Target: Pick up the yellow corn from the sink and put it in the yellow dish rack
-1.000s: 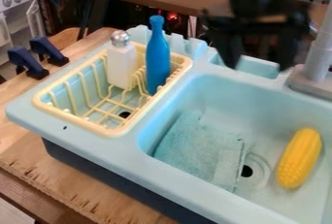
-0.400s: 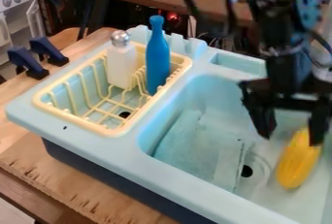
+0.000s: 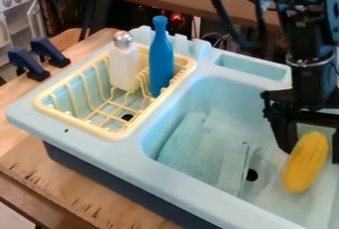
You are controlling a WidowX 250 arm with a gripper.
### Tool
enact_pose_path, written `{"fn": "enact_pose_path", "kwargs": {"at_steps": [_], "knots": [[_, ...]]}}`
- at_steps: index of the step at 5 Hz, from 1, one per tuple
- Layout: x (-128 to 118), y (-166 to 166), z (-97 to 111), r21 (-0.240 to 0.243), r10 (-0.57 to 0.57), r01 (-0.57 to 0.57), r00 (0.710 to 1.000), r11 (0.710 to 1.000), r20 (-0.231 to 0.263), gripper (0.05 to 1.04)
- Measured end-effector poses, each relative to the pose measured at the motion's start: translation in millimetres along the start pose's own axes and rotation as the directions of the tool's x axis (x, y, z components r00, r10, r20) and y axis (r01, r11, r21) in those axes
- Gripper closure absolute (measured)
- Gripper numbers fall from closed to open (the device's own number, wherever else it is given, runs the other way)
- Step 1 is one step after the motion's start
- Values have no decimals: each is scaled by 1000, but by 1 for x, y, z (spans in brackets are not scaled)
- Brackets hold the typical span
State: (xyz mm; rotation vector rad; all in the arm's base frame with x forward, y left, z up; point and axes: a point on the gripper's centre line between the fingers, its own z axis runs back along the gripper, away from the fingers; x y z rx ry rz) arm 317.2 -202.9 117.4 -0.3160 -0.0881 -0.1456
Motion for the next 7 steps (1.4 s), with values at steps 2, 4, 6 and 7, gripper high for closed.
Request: {"fn": "enact_pose_path", "kwargs": {"at_steps": [2,4,6,7], "knots": [[2,14,-22,48,79,-74,989,996,-128,81],[8,13,-29,94,102,-86,978,992,-182,362],[2,3,-26,101,54,-38,986,994,-160,381],[-6,-19,1,102,-38,45,997,994,-68,381]]}}
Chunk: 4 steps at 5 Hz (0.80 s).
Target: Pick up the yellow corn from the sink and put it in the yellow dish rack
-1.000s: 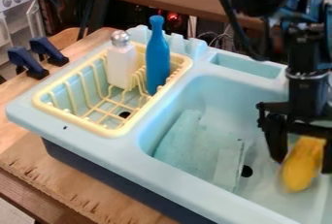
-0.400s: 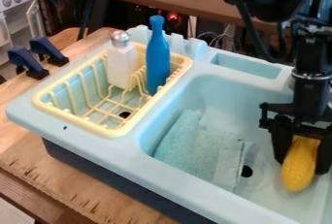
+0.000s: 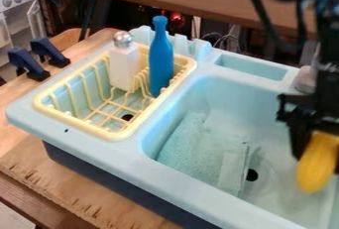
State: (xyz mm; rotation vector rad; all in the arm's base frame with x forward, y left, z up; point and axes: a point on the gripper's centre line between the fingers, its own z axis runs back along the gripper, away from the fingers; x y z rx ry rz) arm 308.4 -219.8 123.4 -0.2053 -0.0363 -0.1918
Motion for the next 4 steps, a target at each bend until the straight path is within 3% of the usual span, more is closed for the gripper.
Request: {"fn": "enact_pose_path", "kwargs": {"at_steps": [1,2,4], "knots": [[-13,-22,28,46,-84,80,994,996,74,382],[-21,-17,41,20,-84,82,988,996,126,382],[-31,23,71,12,19,-22,983,1000,180,382]]}}
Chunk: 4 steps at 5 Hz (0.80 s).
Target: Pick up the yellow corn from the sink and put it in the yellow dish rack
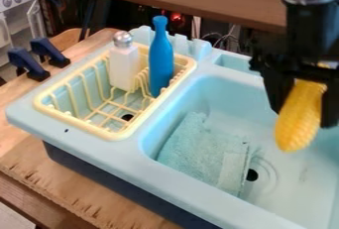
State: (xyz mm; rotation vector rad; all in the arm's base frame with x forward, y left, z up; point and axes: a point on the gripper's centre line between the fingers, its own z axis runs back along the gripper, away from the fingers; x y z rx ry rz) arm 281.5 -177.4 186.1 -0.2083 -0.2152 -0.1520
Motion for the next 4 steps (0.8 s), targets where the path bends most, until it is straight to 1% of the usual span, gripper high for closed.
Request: {"fn": "enact_pose_path", "kwargs": {"at_steps": [1,2,3,4], "knots": [[-6,23,20,14,48,-49,998,999,35,382],[-14,51,44,18,122,-125,988,992,93,382],[-34,76,66,10,212,-216,964,976,161,382],[-48,101,67,-3,295,-299,937,954,185,382]]}}
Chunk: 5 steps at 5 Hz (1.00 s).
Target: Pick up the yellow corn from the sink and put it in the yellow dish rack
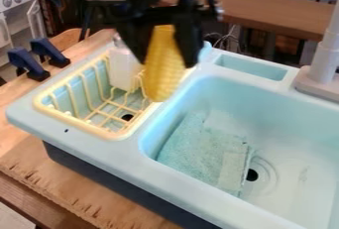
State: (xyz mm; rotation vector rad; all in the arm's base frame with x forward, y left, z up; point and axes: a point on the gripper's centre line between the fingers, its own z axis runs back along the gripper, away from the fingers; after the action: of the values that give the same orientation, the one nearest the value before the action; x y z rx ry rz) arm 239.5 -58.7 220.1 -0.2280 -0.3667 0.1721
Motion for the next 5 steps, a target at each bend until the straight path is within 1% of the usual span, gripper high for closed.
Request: {"fn": "enact_pose_path", "kwargs": {"at_steps": [1,3,5], "knots": [[-5,18,-15,29,42,-42,999,999,-2,382],[0,46,-31,31,97,-97,995,995,2,382],[6,68,-27,51,161,-162,987,985,30,382]]}}
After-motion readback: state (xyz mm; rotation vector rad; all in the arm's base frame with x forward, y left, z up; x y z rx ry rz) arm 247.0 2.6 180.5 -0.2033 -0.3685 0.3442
